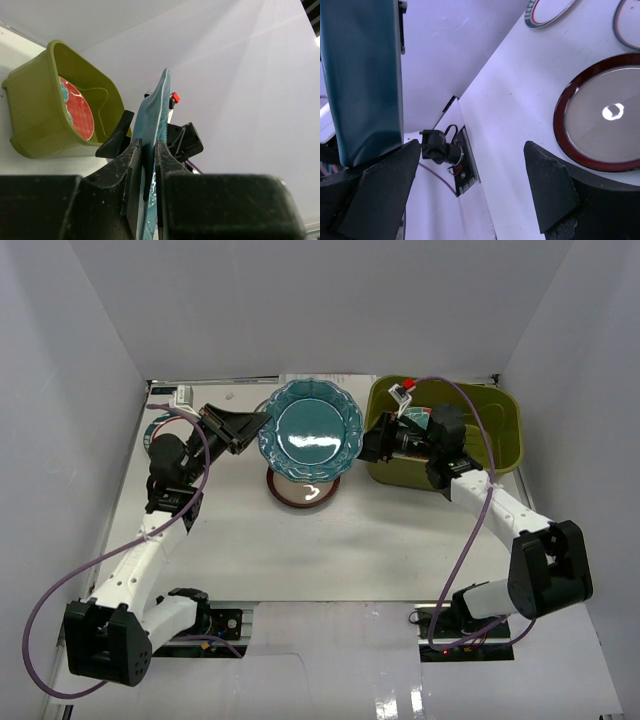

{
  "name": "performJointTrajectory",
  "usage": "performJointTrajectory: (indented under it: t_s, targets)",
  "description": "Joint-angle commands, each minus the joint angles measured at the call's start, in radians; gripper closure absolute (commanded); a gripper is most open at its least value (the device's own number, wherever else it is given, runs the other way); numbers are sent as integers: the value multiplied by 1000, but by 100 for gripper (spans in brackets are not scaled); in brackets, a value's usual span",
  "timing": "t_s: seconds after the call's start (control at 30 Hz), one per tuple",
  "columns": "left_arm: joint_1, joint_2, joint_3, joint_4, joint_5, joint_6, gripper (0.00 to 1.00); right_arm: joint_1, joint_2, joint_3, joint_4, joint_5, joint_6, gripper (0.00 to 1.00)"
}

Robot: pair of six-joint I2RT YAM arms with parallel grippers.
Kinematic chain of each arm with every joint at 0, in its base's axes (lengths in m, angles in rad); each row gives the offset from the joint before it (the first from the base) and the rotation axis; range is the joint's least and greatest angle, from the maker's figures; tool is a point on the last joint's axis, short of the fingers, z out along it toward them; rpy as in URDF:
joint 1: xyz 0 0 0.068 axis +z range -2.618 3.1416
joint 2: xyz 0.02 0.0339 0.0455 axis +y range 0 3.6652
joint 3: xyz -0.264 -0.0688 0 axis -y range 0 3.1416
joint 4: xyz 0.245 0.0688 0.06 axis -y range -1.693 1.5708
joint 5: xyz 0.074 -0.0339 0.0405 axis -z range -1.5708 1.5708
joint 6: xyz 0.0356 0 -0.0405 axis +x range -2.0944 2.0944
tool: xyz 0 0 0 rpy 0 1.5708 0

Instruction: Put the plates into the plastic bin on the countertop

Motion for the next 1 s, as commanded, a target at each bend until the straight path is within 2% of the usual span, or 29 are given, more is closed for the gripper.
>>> performJointTrajectory:
  t_s: [0.0, 0.13, 0.27, 0.43, 0.63, 0.73, 0.83, 0.97]
  targets:
    - [-12, -23, -3, 118, 24, -44, 100, -3, -68, -25, 34, 124, 13, 9]
    - [-12, -23, -1, 132, 26, -55, 100, -27, -92, -39, -84, 262, 22, 5]
    - [-12, -35, -9, 141, 23, -64, 100, -87, -115, -80, -110, 328, 81, 3]
    - [-12, -35, -13, 142, 21, -62, 100, -155, -167, -131, -107, 371, 115, 5]
    - [-12, -18, -19, 161, 23, -72, 100, -158, -201, -177, 143, 249, 137, 9]
    - [-12, -14, -26, 164, 24, -73, 100, -146, -183, -180, 264, 123, 164, 10]
    - [-12, -11, -33, 165, 26, -73, 100, -115, -157, -179, 345, 59, 186, 10]
    - [-13, 0, -45, 167, 26, -72, 100, -66, -118, -156, 346, 38, 172, 10]
